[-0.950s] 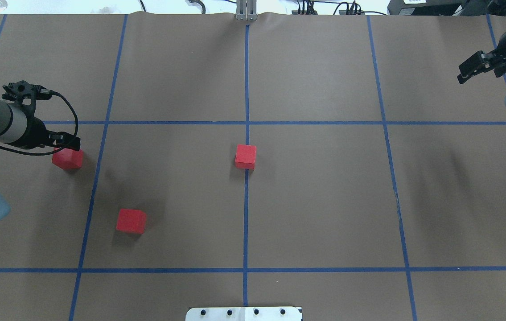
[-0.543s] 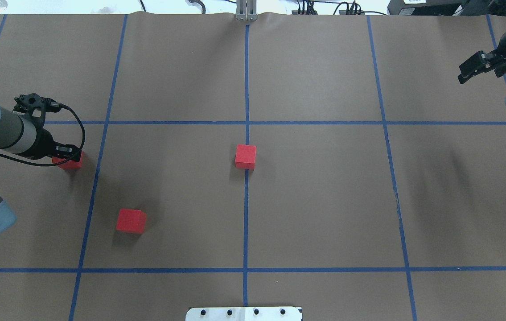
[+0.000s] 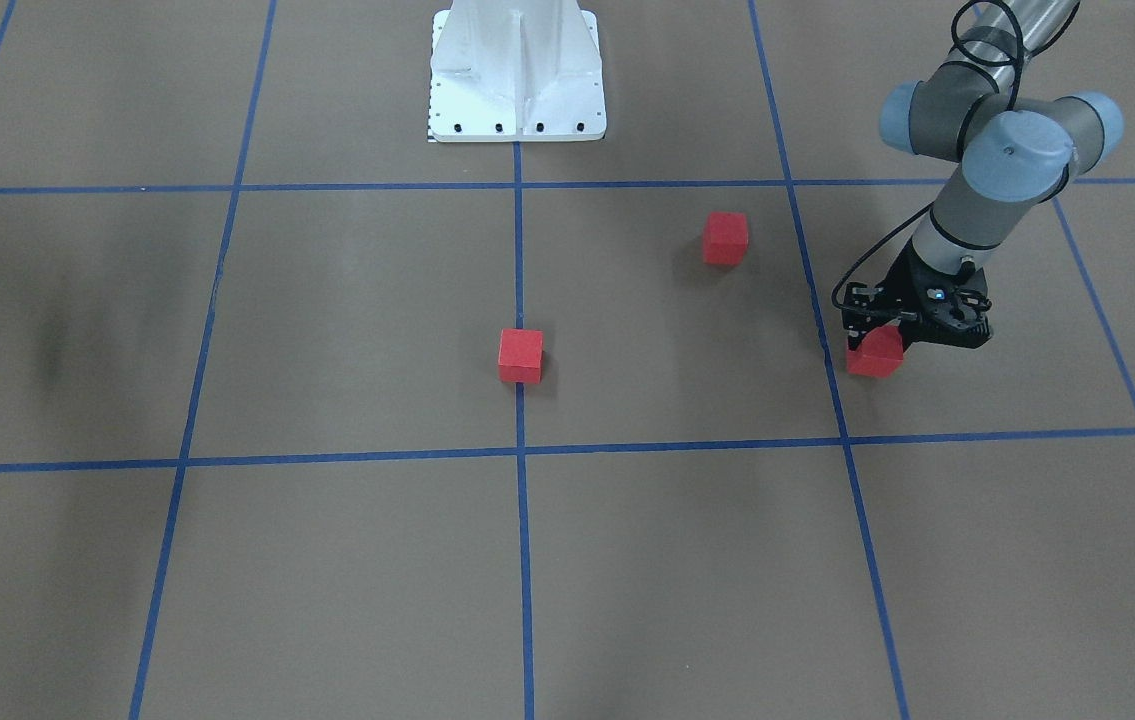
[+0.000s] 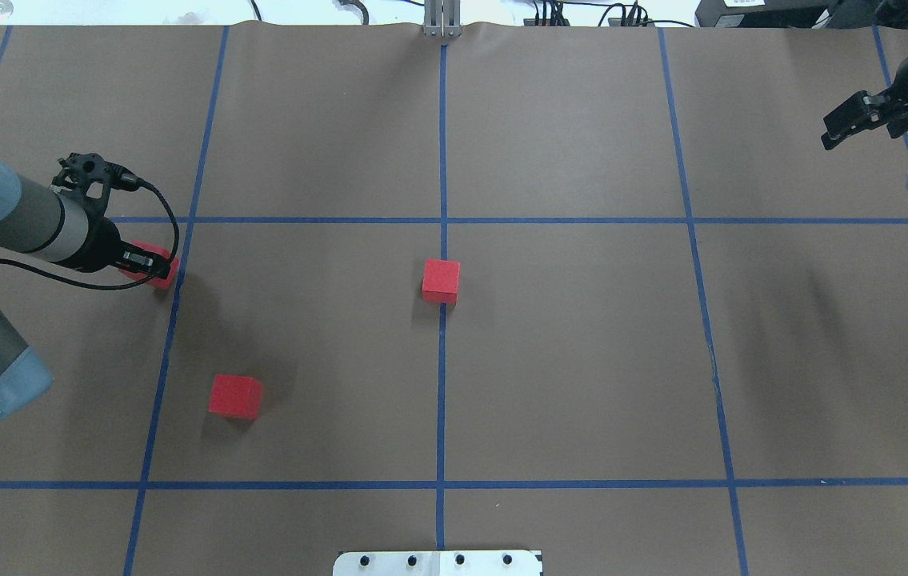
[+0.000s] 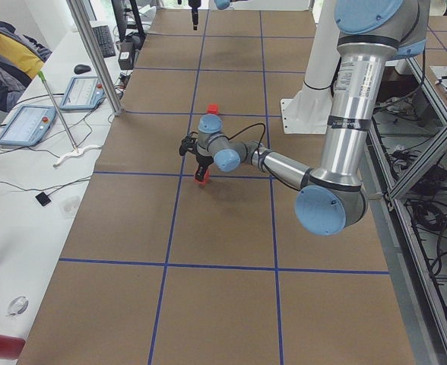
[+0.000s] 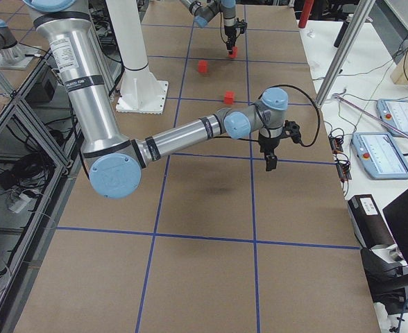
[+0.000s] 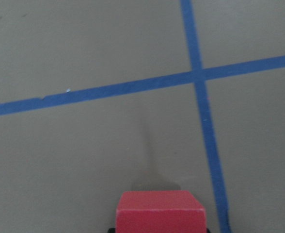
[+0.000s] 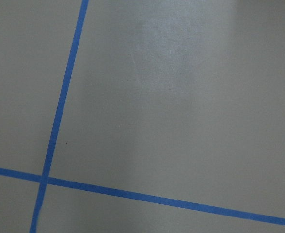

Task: Form red blocks into L shape at center
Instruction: 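Carry the red cube with the left gripper beside the center cube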

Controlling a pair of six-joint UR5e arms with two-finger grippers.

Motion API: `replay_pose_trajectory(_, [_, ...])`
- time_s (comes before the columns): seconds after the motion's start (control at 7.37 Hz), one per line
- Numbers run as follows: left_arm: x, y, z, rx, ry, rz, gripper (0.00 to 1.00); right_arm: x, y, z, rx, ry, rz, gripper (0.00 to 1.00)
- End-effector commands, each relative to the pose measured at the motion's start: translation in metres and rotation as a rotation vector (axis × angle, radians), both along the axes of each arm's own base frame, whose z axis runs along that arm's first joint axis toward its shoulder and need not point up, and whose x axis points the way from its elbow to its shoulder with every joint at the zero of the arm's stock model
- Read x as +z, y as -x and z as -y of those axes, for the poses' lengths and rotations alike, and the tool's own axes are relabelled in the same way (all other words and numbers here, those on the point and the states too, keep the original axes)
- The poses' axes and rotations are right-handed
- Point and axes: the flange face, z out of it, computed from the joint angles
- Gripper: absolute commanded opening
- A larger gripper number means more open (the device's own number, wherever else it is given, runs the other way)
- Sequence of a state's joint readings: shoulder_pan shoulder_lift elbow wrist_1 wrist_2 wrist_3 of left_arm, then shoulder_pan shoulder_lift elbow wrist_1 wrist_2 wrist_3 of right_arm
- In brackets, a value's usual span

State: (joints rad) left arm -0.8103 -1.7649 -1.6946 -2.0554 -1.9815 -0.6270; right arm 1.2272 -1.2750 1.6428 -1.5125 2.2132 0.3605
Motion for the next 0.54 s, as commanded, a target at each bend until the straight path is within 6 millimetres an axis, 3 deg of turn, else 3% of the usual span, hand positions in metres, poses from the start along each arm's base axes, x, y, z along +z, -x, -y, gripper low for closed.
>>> replay_pose_trajectory(0.0, [-0.091, -0.013, 0.037, 0.152, -0.443, 0.042, 0.0, 0.002, 0.0, -0.001, 0.002, 0.003, -0.002, 0.99])
replay_pose_trajectory(0.14, [-0.115, -0.016, 0.045, 0.109, -0.489, 0.045, 0.0, 0.002, 0.0, -0.001, 0.001, 0.004, 0.0, 0.99])
replay_pose_trajectory(0.27, [-0.112, -0.024, 0.04, 0.113, -0.484, 0.044, 0.0, 0.003, -0.001, -0.001, 0.002, 0.005, -0.002, 0.99])
replay_pose_trajectory(0.41, [-0.123, -0.034, 0.033, 0.087, -0.517, 0.039, 0.0, 0.009, -0.001, -0.004, 0.001, 0.015, -0.005, 0.99])
